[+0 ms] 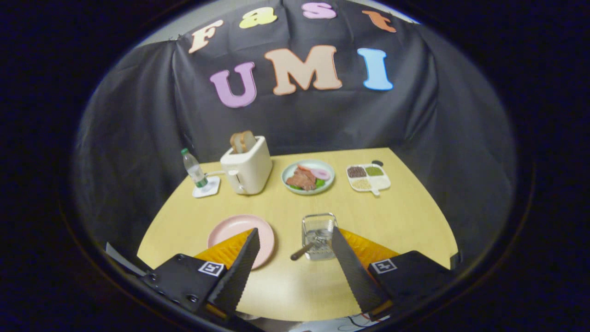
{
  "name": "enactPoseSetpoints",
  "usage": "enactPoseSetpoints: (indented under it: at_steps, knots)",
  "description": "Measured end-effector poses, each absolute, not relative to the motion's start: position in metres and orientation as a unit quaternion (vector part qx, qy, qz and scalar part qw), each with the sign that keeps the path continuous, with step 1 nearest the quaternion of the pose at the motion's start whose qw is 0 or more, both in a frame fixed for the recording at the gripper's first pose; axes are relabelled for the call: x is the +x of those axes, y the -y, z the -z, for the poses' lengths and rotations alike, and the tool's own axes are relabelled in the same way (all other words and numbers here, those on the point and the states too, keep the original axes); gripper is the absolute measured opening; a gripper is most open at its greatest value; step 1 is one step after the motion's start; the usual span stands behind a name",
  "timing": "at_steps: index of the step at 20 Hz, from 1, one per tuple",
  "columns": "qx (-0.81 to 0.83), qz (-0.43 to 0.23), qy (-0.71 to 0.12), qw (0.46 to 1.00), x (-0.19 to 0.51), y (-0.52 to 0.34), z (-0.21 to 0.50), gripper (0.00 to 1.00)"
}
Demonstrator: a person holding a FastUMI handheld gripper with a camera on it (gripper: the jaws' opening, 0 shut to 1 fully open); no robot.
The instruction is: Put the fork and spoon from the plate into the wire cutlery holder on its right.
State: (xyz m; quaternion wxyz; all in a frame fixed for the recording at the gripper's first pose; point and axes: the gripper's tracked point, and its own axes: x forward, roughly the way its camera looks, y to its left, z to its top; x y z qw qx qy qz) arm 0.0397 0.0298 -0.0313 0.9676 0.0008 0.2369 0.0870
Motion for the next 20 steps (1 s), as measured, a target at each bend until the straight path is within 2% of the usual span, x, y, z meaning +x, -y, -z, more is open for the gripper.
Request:
enactPoseSetpoints:
  at_steps: [8, 15, 20]
  knots:
    - [-0.001, -0.096, -0.084, 0.992, 0.039, -0.069, -0.045, 0.99]
    - [0.032, -0.098, -0.011, 0.995, 0.021, -0.106, -0.067, 0.99]
    - [0.024, -0.098, -0.013, 0.995, 0.01, -0.118, -0.063, 0.99]
